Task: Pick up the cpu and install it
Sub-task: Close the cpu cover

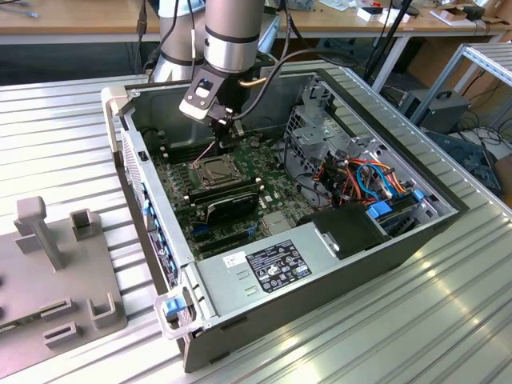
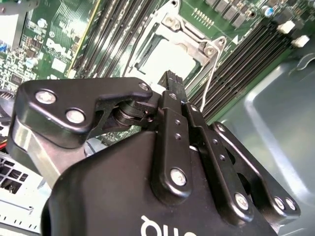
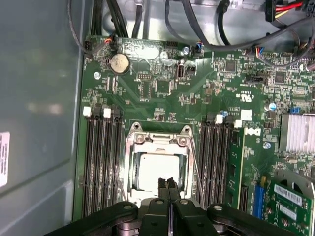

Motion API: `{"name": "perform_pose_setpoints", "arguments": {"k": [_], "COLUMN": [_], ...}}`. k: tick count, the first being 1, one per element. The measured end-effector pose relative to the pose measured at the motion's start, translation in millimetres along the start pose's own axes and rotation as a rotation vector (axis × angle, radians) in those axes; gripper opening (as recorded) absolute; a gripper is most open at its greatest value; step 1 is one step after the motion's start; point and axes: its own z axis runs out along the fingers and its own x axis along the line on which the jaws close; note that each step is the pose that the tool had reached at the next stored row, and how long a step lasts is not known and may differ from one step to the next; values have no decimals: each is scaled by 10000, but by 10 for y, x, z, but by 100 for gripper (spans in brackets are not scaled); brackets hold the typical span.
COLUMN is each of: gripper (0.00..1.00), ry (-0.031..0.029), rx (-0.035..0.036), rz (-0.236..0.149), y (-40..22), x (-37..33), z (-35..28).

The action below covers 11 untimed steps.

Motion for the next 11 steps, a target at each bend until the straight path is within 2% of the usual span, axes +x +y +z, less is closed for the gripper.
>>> {"name": "perform_pose_setpoints", "arguments": {"k": [5,11], "gripper": [11,11], "ry": [0,0], "rx": [0,0], "rz": [0,0], "y": [73,75], "x": [-5,-4], "z": [4,4]}}
